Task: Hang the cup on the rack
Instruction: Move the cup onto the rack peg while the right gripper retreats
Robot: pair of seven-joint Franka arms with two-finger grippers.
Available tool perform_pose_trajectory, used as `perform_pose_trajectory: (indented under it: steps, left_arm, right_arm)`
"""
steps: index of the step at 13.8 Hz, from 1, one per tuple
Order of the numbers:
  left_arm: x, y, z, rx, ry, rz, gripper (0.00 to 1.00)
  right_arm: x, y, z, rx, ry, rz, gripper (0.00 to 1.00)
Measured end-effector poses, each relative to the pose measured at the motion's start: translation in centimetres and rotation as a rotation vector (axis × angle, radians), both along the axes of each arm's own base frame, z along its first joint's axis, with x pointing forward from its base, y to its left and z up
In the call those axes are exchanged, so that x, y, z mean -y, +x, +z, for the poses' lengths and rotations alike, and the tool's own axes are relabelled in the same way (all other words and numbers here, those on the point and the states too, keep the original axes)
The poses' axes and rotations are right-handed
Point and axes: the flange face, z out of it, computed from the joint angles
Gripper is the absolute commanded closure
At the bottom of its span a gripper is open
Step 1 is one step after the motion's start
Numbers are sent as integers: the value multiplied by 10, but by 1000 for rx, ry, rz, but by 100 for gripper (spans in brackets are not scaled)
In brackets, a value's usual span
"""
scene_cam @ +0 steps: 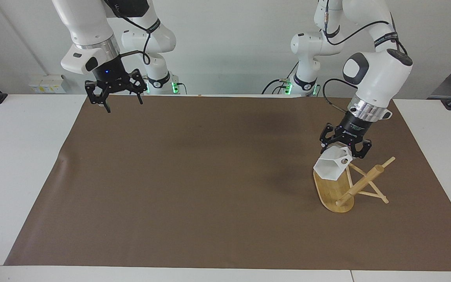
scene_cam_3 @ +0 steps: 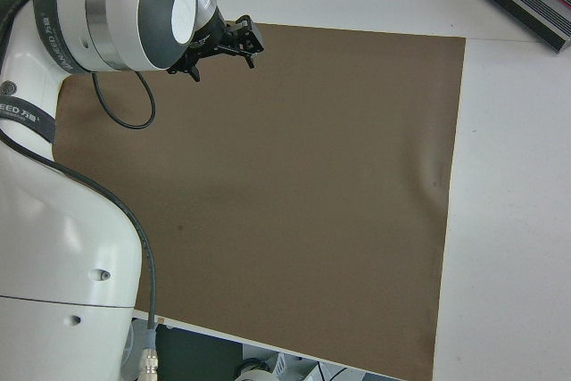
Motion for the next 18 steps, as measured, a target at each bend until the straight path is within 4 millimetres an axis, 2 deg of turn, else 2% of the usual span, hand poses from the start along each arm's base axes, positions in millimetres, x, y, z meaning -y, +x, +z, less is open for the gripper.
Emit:
perform_pose_trajectory:
  steps: [3,7,13,18]
  left_arm:
    - [1,4,-5,9,35,29,100]
    - [4,6,-9,20,68,32,100]
    - [-3,8,-10,25,67,57,100]
    - [-16,12,-11,27,64,92,100]
  right_arm:
    - [27,1,-8,-17,-3,-49,0]
    - [52,2,-26,-20,-2,-93,0]
    - [91,2,-48,6,-1,-164,0]
    - [105,-1,-62,-12,1,-214,0]
